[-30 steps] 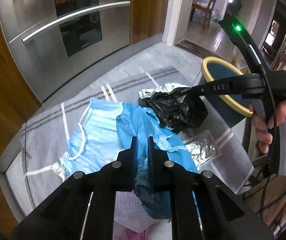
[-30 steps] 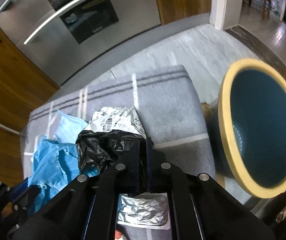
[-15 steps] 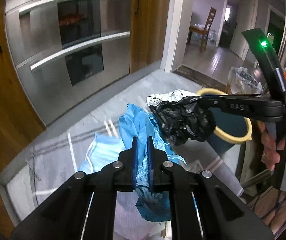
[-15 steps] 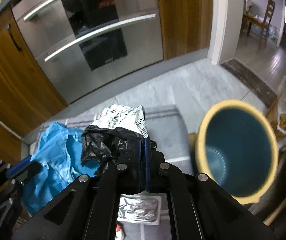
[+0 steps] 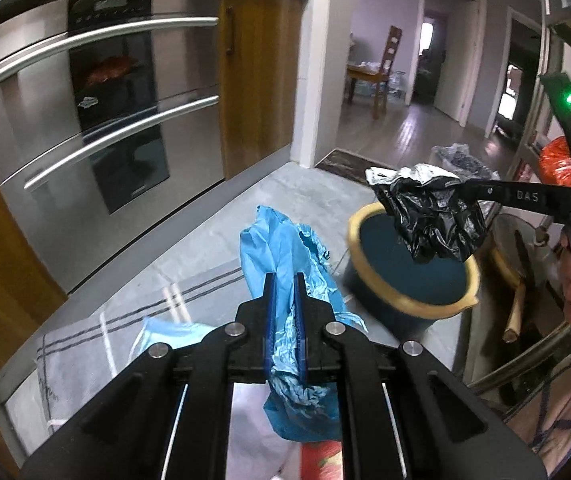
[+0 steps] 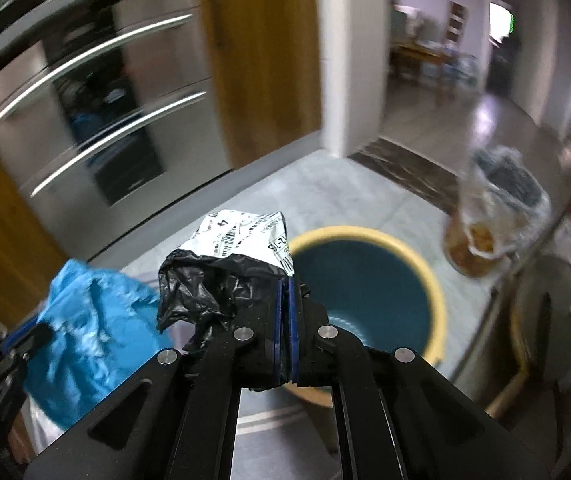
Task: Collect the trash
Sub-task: 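Carry the black bag with the right gripper while the left gripper carries the blue bag over the bin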
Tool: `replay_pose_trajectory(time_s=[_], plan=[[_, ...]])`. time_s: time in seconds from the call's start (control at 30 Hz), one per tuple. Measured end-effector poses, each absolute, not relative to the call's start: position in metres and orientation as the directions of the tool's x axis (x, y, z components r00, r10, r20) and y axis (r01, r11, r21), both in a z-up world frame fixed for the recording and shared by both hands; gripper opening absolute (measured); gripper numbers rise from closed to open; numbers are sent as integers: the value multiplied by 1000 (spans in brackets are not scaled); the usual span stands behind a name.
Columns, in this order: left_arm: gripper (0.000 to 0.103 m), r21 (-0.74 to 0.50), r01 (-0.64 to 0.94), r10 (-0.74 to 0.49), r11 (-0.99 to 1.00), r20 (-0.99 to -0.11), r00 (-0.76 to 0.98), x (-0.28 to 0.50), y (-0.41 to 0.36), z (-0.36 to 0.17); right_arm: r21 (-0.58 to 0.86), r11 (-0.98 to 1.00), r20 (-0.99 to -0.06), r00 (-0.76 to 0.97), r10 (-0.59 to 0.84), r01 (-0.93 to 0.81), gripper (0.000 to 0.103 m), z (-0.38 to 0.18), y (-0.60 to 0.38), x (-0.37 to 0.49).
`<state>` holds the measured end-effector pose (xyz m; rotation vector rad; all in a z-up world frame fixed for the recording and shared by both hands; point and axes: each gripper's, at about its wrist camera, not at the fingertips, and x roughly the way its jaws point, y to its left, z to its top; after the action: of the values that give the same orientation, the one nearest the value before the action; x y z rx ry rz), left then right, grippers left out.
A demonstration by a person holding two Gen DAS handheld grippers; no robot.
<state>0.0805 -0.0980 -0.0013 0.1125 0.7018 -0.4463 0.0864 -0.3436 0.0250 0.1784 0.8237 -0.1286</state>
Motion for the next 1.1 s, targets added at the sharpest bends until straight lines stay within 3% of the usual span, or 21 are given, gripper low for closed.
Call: replay_pose_trajectory(time_s=[0.4,0.7,1.1], plan=[[8,-42,548,-448,836,-629,635,101,-200,5,125,906,-814,564,-139,404,4,-22,-421,100],[8,1,550,-402,835,-682,611,139,-256,-15,137,821,-878,451,-158,554,4,-51,-447,96],[8,96,565,-355,820,-688,633,152,-292,-28,144,772,-884,431,-181,619,4,-52,-455,93]])
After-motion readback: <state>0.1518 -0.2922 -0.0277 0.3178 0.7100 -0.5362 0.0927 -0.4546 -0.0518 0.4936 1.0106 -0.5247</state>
